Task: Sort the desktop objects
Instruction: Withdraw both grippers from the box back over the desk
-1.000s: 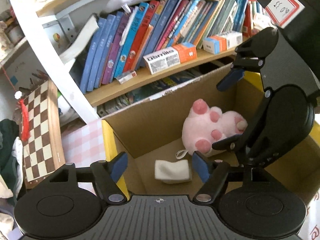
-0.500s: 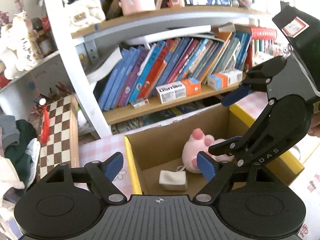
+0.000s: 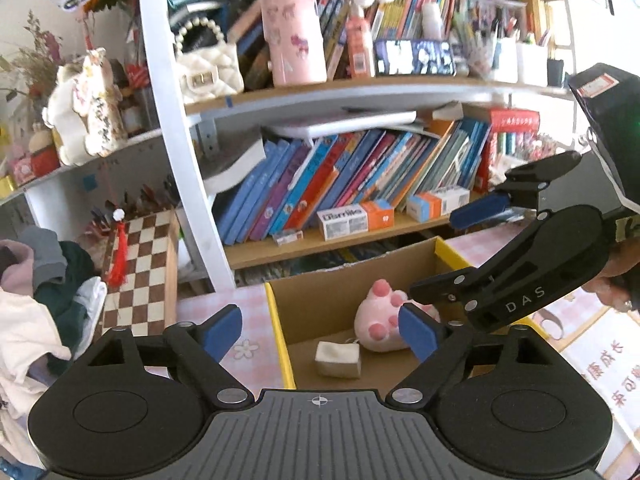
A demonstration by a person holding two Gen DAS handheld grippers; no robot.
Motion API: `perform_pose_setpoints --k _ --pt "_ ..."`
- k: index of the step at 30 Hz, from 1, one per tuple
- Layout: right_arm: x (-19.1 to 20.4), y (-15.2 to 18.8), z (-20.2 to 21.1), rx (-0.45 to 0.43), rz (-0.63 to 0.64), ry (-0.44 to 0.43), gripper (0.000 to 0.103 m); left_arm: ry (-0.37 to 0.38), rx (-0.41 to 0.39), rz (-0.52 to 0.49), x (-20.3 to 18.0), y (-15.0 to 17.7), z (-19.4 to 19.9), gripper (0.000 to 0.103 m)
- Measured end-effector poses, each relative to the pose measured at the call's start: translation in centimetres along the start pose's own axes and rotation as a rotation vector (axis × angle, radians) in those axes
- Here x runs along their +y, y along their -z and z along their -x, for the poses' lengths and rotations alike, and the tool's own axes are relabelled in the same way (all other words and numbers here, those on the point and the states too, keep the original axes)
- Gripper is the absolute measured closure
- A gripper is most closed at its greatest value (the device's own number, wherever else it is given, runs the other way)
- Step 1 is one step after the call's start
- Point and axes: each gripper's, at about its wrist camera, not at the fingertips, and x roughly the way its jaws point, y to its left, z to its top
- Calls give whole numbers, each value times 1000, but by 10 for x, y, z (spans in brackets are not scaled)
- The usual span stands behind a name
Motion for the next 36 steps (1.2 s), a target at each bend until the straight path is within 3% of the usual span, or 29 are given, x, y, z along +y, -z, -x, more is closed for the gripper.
perform_pose_setpoints --k 7,19,36 --pt "26 13 36 -39 -58 45 16 21 -18 23 11 17 31 14" --pt "68 57 71 -32 -173 142 14 48 -2 33 22 54 68 14" --pt "124 117 87 16 -275 268 9 47 57 62 18 105 87 13"
